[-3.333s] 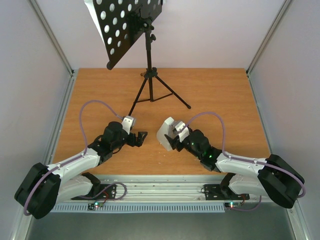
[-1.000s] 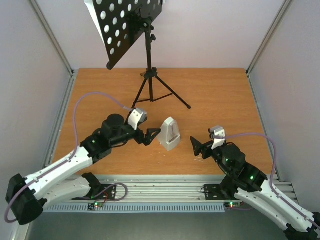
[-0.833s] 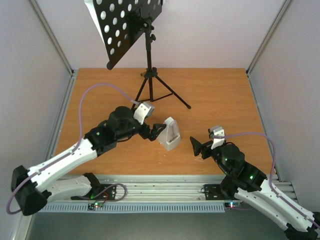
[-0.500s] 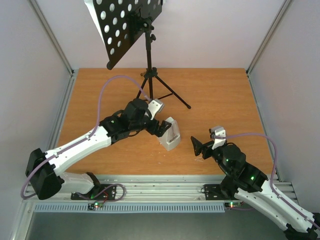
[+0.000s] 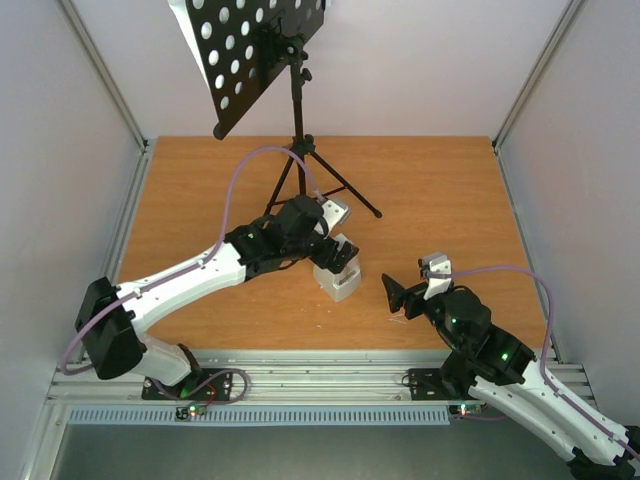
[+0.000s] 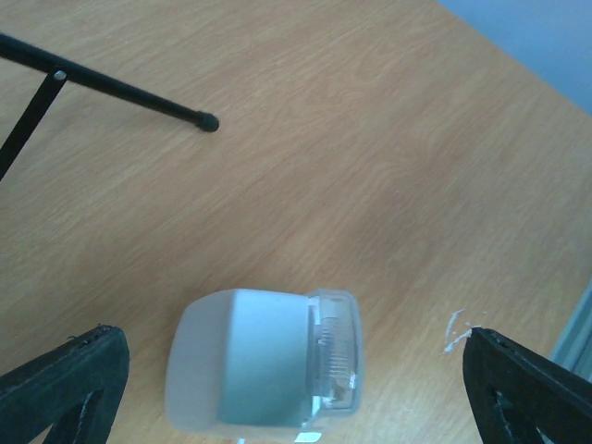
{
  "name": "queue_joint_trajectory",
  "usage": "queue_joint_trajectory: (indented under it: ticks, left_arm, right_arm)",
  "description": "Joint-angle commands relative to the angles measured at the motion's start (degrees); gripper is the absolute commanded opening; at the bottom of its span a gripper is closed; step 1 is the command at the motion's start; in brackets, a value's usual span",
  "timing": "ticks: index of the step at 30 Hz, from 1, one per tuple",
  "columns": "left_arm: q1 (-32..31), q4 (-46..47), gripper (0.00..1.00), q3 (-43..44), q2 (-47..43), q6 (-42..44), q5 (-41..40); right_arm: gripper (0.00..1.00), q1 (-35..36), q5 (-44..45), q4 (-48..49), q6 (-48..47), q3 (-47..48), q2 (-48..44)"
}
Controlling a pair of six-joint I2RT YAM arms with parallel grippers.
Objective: Pack up the instrument practice props
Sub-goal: Close the cover of the metronome.
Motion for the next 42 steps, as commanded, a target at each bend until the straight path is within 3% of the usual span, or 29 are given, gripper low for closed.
queue_joint_trajectory:
  ticks: [1, 16, 31, 42]
  left_arm:
    - [-0.67, -1.7, 0.99, 2.25, 1.89, 1.7, -6.86]
    - [-0.77, 0.09, 0.99, 1.97, 5.3, 2.85, -3.22]
    - [-1.31, -0.57, 0.74, 1.49, 5.85, 4.73, -4.5]
    - [-2.25, -0.65, 0.62, 0.23, 6.01, 5.99, -5.71]
  right_arm:
    - [0.99, 0.0, 0.44, -0.26, 0.79, -0.24, -0.76]
    - [0.98, 0.0, 1.05, -0.24, 0.9, -0.36, -0.36]
    - [0.98, 0.0, 1.17, -0.44, 1.06, -0.58, -0.38]
    - [0.99, 0.02, 1.23, -0.46, 1.11, -0.62, -0.22]
